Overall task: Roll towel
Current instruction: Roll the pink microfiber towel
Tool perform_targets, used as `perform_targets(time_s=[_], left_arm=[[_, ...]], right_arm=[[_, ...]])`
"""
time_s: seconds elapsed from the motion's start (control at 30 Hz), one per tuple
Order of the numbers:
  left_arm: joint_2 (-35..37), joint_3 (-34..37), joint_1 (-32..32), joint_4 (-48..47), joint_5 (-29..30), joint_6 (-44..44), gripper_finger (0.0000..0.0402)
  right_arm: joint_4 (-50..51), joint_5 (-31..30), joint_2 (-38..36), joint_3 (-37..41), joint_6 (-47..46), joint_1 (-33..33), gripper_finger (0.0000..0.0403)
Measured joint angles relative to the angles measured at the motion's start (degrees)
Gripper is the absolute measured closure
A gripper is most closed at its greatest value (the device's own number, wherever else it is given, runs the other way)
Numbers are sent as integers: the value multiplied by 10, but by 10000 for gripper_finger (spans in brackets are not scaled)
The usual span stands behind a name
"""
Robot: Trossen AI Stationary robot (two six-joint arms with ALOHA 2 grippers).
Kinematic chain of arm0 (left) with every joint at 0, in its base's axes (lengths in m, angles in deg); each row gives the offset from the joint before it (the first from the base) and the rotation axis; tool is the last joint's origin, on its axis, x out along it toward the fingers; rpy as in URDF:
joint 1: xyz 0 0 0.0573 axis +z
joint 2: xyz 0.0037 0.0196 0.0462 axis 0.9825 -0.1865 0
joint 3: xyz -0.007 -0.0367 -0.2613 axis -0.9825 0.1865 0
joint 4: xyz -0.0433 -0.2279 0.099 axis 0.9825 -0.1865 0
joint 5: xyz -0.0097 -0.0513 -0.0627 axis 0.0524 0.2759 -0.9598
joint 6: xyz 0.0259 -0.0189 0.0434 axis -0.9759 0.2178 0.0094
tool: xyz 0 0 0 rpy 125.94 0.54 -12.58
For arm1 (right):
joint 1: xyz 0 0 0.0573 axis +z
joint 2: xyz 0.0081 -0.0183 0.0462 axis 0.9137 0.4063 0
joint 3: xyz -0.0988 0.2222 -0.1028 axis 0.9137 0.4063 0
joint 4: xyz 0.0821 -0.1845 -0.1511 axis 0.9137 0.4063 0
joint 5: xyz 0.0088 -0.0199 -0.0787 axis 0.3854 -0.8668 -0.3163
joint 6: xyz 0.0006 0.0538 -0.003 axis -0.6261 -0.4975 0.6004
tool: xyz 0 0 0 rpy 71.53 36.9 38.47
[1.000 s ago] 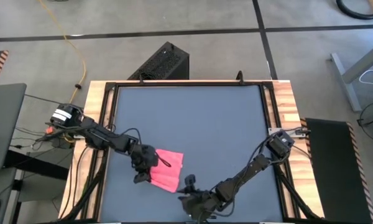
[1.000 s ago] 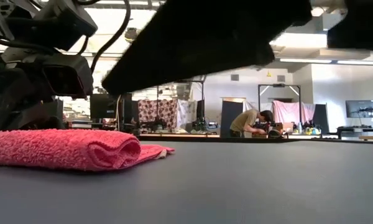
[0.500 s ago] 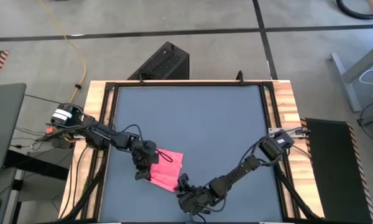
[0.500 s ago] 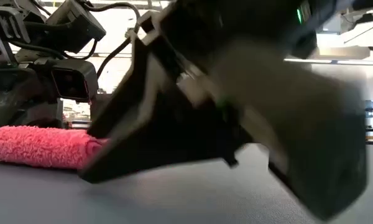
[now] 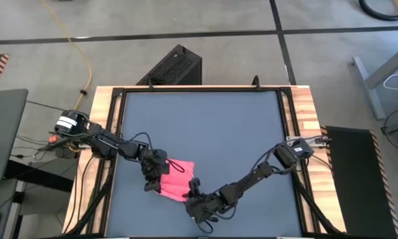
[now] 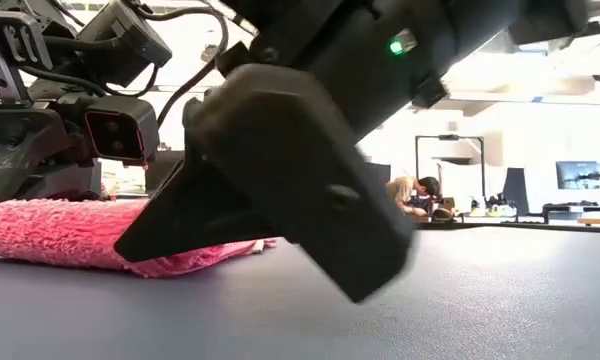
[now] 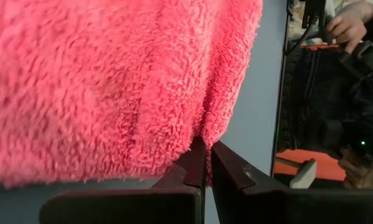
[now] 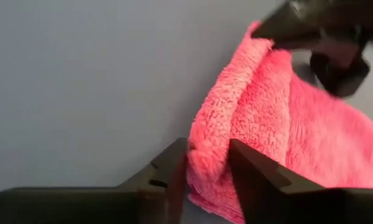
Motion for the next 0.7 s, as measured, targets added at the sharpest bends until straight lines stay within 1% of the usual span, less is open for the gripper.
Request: perform_targets(time_s=[0.1,0.2,0.23,0.3,0.4,0.5,0.63,0.7], left_arm=[[0,0,0,1,-1,-7,401],[0,0,0,-1,2,-27,400],[0,0,0,-2,2,-33,397],[2,0,0,-7,2,-45,388],[2,-1,-2,-18,-3,-62,372],[3,-1,-11,-29,-8,-86,359],[3,-2,-25,-38,-4,-111,354],[9,-1,-34,-41,1,-124,354]], right_arm=[[1,3,0,0,-40,-5,309],[7,37,0,0,-81,-11,367],[6,55,0,2,-98,-14,380],[-9,80,-1,15,-132,-18,382],[-20,96,-3,31,-191,-25,374],[-64,133,-5,60,-239,-35,375],[-138,194,-5,93,-290,-50,381],[-155,216,-5,102,-319,-57,381]])
